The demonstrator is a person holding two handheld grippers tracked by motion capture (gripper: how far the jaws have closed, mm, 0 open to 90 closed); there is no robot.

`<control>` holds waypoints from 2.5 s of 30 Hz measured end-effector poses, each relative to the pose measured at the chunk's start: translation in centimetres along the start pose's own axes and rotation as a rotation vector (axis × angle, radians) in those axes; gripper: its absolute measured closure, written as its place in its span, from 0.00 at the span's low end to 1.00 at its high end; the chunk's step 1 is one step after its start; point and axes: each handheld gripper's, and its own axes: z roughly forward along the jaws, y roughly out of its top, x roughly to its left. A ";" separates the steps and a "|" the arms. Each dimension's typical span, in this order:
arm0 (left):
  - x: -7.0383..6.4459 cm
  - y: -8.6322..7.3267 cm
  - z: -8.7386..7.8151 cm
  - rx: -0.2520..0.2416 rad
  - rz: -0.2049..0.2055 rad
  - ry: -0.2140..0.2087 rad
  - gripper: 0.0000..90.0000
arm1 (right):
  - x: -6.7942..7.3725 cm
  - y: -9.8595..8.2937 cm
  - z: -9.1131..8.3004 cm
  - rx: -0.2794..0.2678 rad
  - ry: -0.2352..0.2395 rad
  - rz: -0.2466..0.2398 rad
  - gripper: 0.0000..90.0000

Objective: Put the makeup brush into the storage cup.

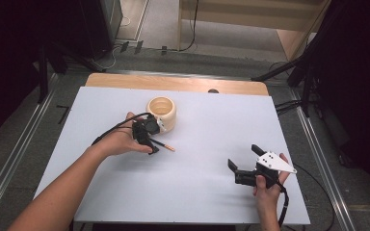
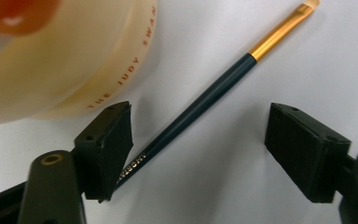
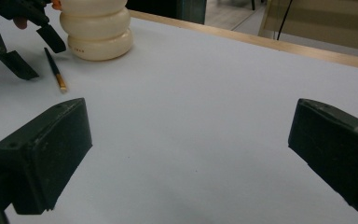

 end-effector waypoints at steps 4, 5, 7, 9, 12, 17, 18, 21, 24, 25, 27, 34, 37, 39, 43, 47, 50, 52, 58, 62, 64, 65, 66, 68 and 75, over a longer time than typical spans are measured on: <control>0.3 0.0 0.0 0.002 -0.005 -0.050 0.36 | 0.0 0.0 0.0 0.002 -0.001 0.000 0.00; 0.3 0.0 0.0 0.002 -0.005 -0.050 0.38 | 0.0 0.0 0.0 0.002 -0.002 0.002 0.00; 0.5 0.2 0.1 0.018 -0.009 -0.071 0.39 | 0.0 0.0 0.0 0.003 -0.003 0.004 0.00; 0.6 0.3 0.1 0.028 -0.012 -0.075 0.39 | 0.0 0.0 0.0 0.001 -0.003 0.007 0.00; 0.6 0.6 0.1 0.049 -0.003 -0.075 0.39 | 0.0 -0.1 0.0 0.000 -0.003 0.012 0.00; 0.6 0.8 0.1 0.061 0.000 -0.080 0.41 | -0.1 -0.1 -0.1 -0.002 -0.006 0.016 0.00; 0.6 0.8 0.1 0.060 0.008 -0.078 0.41 | -0.1 -0.1 -0.1 -0.002 -0.006 0.017 0.00; 0.5 0.8 0.0 0.058 0.018 -0.084 0.48 | -0.2 -0.1 -0.1 -0.003 -0.006 0.016 0.00; 0.0 0.9 -0.3 0.066 0.059 -0.096 0.72 | -0.2 -0.1 -0.1 -0.003 -0.006 0.019 0.00; 0.0 0.9 -0.3 0.066 0.059 -0.096 0.82 | -0.3 -0.1 -0.1 -0.004 -0.006 0.019 0.00; -0.3 1.1 -0.4 0.079 0.080 -0.102 0.95 | -0.3 -0.1 -0.1 -0.004 -0.007 0.019 0.00; -0.5 1.1 -0.4 0.083 0.091 -0.092 0.95 | -0.2 -0.2 0.0 0.000 -0.003 0.016 0.00; -0.5 1.1 -0.4 0.083 0.097 -0.093 0.95 | -0.2 -0.2 0.0 0.002 -0.001 0.018 0.00; -0.5 1.1 -0.4 0.080 0.095 -0.094 0.95 | -0.2 -0.2 0.0 0.005 -0.002 0.016 0.01; -0.3 0.8 -0.6 0.072 0.098 -0.118 0.95 | -0.2 -0.2 0.0 0.005 -0.003 0.018 0.01; -0.2 0.7 -0.9 0.049 0.103 -0.109 0.95 | -0.3 -0.3 0.1 0.006 -0.003 0.016 0.01; -0.1 0.6 -1.4 0.006 0.091 -0.114 0.95 | -0.2 -0.3 0.1 0.006 -0.003 0.017 0.01; -0.1 0.5 -1.7 -0.023 0.076 -0.126 0.95 | -0.2 -0.3 0.1 0.008 -0.004 0.020 0.01; 0.5 -0.1 -2.5 -0.153 0.045 -0.149 0.95 | -0.2 -0.3 0.1 0.009 -0.006 0.019 0.01; 0.9 -0.9 -2.8 -0.239 0.041 -0.163 0.95 | -0.2 -0.3 0.1 0.010 -0.006 0.017 0.01; 1.0 -1.1 -3.0 -0.257 0.045 -0.166 0.95 | -0.2 -0.3 0.1 0.010 -0.007 0.018 0.01; 1.1 -1.2 -3.3 -0.286 0.041 -0.168 0.95 | -0.2 -0.3 0.2 0.011 -0.007 0.016 0.01; 1.1 -1.2 -3.4 -0.304 0.037 -0.168 0.95 | -0.2 -0.3 0.2 0.011 -0.007 0.016 0.01; 1.3 -1.3 -4.2 -0.367 0.032 -0.172 0.95 | -0.3 -0.3 0.2 0.013 -0.006 0.012 0.01; 1.3 -1.3 -4.9 -0.447 0.041 -0.186 0.95 | -0.2 -0.4 0.2 0.011 -0.001 0.015 0.01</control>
